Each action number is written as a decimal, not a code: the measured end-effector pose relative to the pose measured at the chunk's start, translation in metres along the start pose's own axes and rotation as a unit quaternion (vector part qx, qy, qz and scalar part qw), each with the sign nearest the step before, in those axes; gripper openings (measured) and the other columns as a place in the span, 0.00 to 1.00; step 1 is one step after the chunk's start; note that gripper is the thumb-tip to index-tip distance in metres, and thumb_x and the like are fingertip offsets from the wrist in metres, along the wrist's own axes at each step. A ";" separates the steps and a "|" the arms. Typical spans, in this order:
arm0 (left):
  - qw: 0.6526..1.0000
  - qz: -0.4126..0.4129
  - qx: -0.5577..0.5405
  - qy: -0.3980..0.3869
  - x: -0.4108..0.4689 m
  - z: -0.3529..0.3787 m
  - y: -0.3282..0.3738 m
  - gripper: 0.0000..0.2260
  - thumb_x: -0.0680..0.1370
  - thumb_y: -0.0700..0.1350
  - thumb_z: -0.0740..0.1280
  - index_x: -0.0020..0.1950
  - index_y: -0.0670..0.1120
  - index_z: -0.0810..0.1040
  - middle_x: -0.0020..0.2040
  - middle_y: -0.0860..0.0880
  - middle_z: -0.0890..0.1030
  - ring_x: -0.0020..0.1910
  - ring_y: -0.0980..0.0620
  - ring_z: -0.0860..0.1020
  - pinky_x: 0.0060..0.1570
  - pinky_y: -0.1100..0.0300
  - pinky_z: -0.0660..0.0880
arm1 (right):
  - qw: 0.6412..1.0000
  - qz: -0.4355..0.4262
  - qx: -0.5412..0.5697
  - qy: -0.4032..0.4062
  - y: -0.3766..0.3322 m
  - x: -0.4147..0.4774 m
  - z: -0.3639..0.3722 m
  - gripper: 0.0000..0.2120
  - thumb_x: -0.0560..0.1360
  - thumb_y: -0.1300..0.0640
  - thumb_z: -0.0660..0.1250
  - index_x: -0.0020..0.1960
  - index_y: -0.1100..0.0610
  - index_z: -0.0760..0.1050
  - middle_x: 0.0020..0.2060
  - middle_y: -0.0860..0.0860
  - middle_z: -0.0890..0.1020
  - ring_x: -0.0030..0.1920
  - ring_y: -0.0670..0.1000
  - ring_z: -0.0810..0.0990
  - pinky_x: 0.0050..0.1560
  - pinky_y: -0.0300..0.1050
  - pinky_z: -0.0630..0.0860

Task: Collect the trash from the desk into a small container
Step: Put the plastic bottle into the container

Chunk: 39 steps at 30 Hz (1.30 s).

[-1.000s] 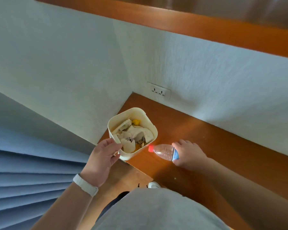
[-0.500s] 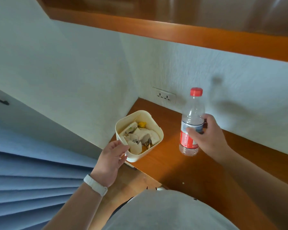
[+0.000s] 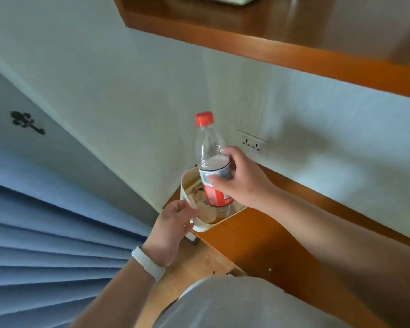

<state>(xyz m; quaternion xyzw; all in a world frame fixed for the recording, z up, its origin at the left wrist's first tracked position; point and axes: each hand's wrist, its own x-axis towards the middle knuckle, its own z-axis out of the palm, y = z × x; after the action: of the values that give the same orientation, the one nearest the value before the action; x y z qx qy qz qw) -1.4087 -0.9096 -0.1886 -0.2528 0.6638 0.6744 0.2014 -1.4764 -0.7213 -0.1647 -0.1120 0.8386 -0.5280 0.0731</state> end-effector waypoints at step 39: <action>0.989 -0.047 -0.135 0.041 0.069 0.023 0.006 0.13 0.80 0.43 0.68 0.64 0.44 0.78 0.61 0.45 0.82 0.55 0.49 0.79 0.59 0.51 0.79 | 0.974 0.197 0.104 0.037 0.064 -0.015 0.014 0.19 0.79 0.45 0.64 0.66 0.48 0.66 0.52 0.37 0.76 0.50 0.35 0.75 0.42 0.31 0.69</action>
<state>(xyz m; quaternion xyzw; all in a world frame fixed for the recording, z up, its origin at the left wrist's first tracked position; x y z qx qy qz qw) -1.4690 -0.8916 -0.2262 -0.3362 0.5619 0.7365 0.1697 -1.4660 -0.7030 -0.2288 0.0836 0.7869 -0.5911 0.1559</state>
